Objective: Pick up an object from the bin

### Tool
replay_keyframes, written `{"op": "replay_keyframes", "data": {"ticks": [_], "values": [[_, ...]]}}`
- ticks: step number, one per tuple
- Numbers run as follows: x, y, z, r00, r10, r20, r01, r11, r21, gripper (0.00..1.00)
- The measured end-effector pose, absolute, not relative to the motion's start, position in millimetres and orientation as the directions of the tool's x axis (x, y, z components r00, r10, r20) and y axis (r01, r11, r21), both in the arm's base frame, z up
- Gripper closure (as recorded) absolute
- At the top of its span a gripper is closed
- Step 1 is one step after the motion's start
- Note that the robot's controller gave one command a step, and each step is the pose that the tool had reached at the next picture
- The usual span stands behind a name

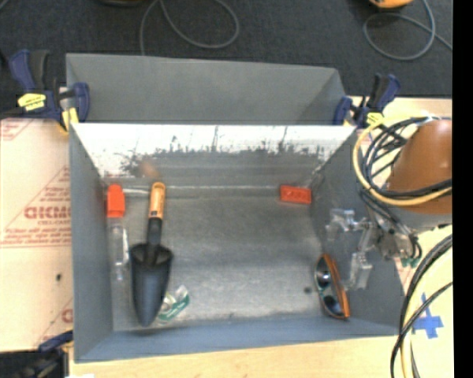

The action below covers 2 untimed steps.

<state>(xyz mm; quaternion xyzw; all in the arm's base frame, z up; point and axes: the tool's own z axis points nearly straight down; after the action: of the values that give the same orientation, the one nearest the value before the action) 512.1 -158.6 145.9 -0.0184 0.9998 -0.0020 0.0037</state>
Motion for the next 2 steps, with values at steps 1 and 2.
{"op": "replay_keyframes", "data": {"ticks": [1,2], "values": [[513.8,-155.7,99.5,-0.999,-0.043,-0.005,-0.043,0.999,-0.004,0.00],[499.9,-161.3,73.6,-0.998,-0.055,-0.011,-0.055,0.998,-0.004,1.00]]}}
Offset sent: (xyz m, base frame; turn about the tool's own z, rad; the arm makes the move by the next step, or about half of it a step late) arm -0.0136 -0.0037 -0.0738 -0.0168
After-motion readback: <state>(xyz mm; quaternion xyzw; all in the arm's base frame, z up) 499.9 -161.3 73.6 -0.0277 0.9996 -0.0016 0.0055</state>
